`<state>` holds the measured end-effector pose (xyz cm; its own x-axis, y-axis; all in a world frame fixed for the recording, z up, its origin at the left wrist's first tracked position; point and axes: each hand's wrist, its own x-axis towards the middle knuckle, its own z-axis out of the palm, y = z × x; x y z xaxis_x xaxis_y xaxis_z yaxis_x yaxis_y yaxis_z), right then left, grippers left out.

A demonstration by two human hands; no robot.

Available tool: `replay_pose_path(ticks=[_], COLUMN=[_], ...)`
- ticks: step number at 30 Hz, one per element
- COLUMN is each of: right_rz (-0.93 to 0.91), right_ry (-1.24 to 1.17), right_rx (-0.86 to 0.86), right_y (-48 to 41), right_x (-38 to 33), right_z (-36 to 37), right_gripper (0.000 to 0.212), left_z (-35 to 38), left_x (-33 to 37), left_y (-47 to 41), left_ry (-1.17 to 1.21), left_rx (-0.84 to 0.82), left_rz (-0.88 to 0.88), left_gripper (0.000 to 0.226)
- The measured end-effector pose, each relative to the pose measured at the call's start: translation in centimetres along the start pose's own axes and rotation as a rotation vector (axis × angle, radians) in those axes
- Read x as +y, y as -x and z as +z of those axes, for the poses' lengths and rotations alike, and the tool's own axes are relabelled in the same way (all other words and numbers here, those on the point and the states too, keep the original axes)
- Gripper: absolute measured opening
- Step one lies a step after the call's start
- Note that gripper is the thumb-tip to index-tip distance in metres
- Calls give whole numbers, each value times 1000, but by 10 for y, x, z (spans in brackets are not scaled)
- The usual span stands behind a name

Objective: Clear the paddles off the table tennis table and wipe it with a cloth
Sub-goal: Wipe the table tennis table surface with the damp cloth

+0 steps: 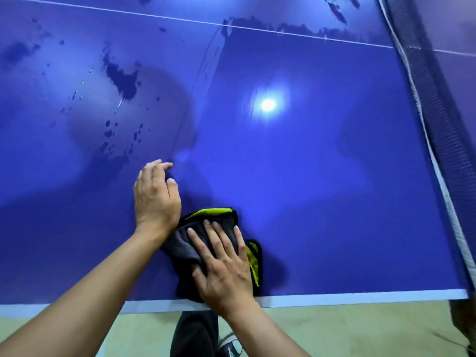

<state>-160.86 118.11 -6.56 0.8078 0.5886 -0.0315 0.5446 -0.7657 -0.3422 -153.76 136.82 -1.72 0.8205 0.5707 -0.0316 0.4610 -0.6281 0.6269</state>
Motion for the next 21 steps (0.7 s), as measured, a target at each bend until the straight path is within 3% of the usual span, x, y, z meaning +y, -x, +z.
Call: replay_pose_path(ticks=[9, 21], right_rz=[158, 172], right_ry=[54, 107], right_rx=[80, 167], right_y=[-144, -369], right_x=[57, 164], right_z=[-20, -53], right_gripper=[66, 61], left_z=[14, 84], left_x=[19, 75], left_y=[-71, -118], left_ry=[-22, -75], left_rx=[-34, -40], left_rz=[68, 267], left_gripper=[44, 42])
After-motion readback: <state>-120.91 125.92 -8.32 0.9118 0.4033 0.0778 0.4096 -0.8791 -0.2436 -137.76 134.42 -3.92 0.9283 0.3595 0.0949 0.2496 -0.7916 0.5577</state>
